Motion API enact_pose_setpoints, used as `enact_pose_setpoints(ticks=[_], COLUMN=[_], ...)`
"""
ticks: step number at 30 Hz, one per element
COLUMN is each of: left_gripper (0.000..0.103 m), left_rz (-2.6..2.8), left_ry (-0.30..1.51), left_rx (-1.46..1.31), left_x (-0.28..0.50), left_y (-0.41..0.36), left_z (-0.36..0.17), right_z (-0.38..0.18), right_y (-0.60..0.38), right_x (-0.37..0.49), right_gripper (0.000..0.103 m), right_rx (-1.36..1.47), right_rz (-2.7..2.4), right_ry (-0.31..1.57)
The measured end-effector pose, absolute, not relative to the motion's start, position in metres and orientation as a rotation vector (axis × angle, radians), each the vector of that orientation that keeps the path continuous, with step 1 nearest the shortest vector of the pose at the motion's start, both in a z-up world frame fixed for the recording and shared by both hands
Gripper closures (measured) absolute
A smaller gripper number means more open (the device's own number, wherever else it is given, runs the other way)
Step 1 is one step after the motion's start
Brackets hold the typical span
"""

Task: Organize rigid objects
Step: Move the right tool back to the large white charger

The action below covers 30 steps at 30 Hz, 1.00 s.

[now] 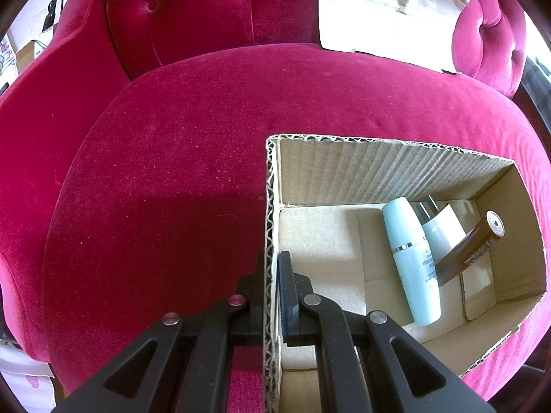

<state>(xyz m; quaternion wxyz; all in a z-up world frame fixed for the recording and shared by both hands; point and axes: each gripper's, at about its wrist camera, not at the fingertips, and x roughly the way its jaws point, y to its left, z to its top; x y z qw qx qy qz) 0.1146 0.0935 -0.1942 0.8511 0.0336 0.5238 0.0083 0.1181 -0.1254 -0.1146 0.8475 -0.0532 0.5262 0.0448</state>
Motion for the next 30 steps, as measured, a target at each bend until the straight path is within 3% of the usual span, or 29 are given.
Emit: enact_pose_setpoints(ticks=[30], left_gripper=[0.098], left_rz=[0.016], left_ry=[1.101], left_rx=[0.078], left_x=[0.113], left_y=[0.094], left_z=[-0.194], right_z=[-0.159], right_y=[-0.208], right_x=[0.104], right_gripper=[0.0], right_rx=[-0.045], right_rz=[-0.046], right_ry=[1.234])
